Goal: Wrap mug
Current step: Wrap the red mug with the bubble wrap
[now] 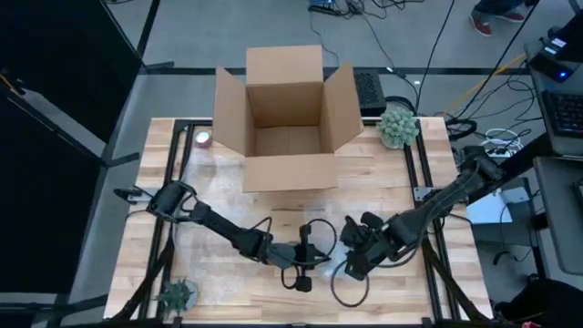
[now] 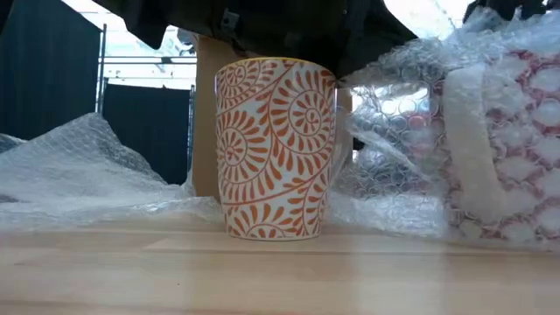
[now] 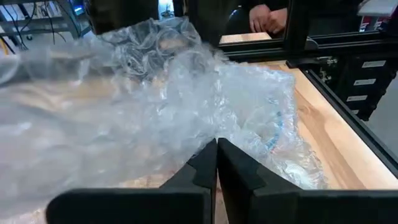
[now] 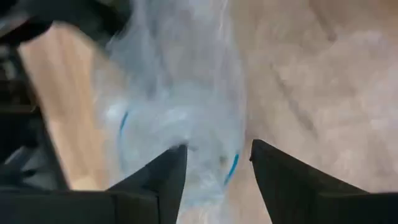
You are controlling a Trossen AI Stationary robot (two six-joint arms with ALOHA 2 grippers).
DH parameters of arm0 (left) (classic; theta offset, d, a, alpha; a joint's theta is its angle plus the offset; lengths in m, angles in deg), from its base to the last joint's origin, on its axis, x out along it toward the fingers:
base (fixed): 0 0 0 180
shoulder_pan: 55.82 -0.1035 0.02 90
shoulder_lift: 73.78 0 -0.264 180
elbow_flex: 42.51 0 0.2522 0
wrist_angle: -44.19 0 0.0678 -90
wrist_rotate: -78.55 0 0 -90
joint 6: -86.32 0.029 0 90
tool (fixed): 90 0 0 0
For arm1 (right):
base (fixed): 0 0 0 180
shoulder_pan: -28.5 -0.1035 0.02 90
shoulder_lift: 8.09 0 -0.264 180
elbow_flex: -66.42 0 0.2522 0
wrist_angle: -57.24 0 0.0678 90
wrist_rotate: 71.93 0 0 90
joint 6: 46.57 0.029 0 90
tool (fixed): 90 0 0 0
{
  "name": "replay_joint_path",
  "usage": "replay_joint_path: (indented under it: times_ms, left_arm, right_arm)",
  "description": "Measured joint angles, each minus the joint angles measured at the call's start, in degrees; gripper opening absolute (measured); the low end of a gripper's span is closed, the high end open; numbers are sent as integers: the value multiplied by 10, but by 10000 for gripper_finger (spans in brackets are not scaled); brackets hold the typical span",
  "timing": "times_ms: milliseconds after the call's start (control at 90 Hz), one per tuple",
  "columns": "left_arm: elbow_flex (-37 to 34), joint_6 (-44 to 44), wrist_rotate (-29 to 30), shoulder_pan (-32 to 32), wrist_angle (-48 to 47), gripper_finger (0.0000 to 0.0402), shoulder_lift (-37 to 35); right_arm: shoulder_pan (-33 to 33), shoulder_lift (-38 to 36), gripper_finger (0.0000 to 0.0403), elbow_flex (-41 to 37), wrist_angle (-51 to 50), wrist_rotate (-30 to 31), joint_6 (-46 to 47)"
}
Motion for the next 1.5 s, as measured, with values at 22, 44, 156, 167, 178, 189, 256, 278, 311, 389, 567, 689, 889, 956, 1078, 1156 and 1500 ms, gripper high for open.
replay_joint_path:
  times_ms: [22, 44, 156, 167, 178, 189, 256, 278, 311, 389, 567, 689, 889, 956, 1078, 1156, 1500]
  left_arm:
    - [0, 0, 0, 0, 0, 0, 0]
    - [0, 0, 0, 0, 0, 0, 0]
    - [0, 0, 0, 0, 0, 0, 0]
    - [0, 0, 0, 0, 0, 0, 0]
    - [0, 0, 0, 0, 0, 0, 0]
    - [0, 0, 0, 0, 0, 0, 0]
    - [0, 0, 0, 0, 1, 0, 0]
    - [0, 0, 0, 0, 1, 0, 0]
    - [0, 0, 0, 0, 1, 0, 0]
    - [0, 0, 0, 0, 1, 0, 0]
    - [0, 0, 0, 0, 1, 0, 0]
    - [0, 0, -1, 0, 3, 0, 0]
    - [-1, 5, -3, 0, -3, 0, -5]
    - [-1, 19, -3, 2, -11, 0, -16]
    - [-1, 31, 15, 6, -20, 0, -47]
    - [-1, 29, 26, 6, -29, 0, -60]
    - [-1, -19, 50, -13, -149, 0, -60]
  right_arm:
    - [-4, -3, 166, 0, -8, 0, 8]
    - [-7, -6, 166, 0, -16, 1, 17]
    - [-23, -2, 166, 0, -39, 5, 48]
    - [-24, 0, 166, 0, -37, 8, 48]
    - [-25, 2, 166, 0, -36, 11, 49]
    - [-26, 3, 166, 0, -34, 15, 49]
    - [-29, 12, 166, 0, -17, 44, 42]
    - [-28, 14, 166, 0, -10, 52, 37]
    - [-23, 19, 166, 0, -1, 57, 28]
    - [-6, 37, 166, 1, 11, 58, 11]
    - [11, 102, 166, 1, 12, 33, -10]
    - [12, 151, 166, 2, 22, 18, -9]
    - [12, 172, 166, 4, 43, -13, -24]
    - [12, 168, 166, 2, 40, -7, -26]
    - [16, 161, 166, 0, 39, 16, -27]
    - [18, 160, 166, 0, 40, 16, -29]
    - [19, 158, 166, 0, 41, 13, -41]
